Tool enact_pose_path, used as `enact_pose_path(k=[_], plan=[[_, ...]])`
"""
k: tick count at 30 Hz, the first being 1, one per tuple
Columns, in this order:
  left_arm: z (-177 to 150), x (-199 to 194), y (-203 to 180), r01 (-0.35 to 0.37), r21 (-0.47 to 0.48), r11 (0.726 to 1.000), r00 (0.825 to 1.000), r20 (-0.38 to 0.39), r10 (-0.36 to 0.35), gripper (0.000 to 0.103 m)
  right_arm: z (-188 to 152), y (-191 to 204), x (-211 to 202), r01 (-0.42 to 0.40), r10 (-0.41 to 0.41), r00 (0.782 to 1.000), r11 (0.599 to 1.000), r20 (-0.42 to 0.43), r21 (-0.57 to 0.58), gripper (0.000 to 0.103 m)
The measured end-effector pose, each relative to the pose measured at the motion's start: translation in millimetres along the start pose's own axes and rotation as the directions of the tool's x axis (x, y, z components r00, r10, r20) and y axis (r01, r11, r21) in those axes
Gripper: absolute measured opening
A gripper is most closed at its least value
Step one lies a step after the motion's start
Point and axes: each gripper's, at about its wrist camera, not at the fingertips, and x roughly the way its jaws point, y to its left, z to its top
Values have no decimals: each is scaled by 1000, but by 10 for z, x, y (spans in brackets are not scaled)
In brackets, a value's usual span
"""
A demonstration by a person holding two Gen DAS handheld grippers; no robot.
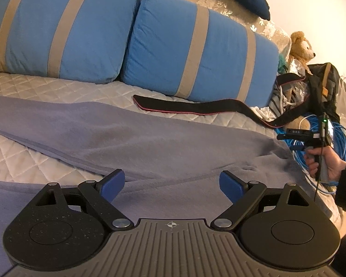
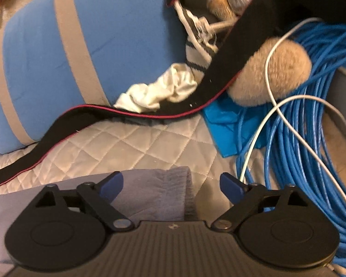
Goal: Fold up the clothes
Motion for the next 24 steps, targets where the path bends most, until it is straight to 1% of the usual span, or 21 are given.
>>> enact_pose_path(k=[1,2,3,5,7,8,10,12,18,21,23,24], plan=[[-2,6,-1,1,1,1000,1000,-2,-1,90,1,-15,43,4,-4,1000,1000,-8,2,92],[-5,13,-2,2,2,1000,1000,-5,-2,90,-2,-33,87,6,-6,1000,1000,-15,6,88],[-8,21,-3,1,2,1000,1000,-8,-1,90,-9,-51,127,7,-7,1000,1000,-23,9,79],[-13,38,-2,-1,3,1000,1000,-12,1,90,-33,-59,173,8,-8,1000,1000,-16,-5,66],[-14,50,0,-6,-1,1000,1000,-15,6,90,-32,-60,180,-25,25,1000,1000,-10,-2,47],[-12,52,0,-8,-4,1000,1000,-15,8,90,-29,-61,180,-44,44,999,999,-7,0,30],[-6,55,0,-12,-8,1000,1000,-14,12,90,-8,-42,150,-51,51,999,999,0,10,28],[9,48,-5,-16,-10,1000,1000,-6,16,90,8,5,84,-63,63,998,998,15,-26,26],[94,-4,-21,-23,-41,999,999,25,24,90,15,121,-330,-108,120,990,985,80,-137,25],[156,-22,-47,-16,-65,998,999,38,19,90,-54,228,-661,-129,160,981,961,113,-244,24],[190,-30,-75,-8,-65,998,999,51,12,90,-172,295,-932,-157,206,972,929,116,-335,24],[202,-36,-93,-8,-57,998,998,58,11,90,-266,350,-1088,-163,224,968,904,114,-395,24]])
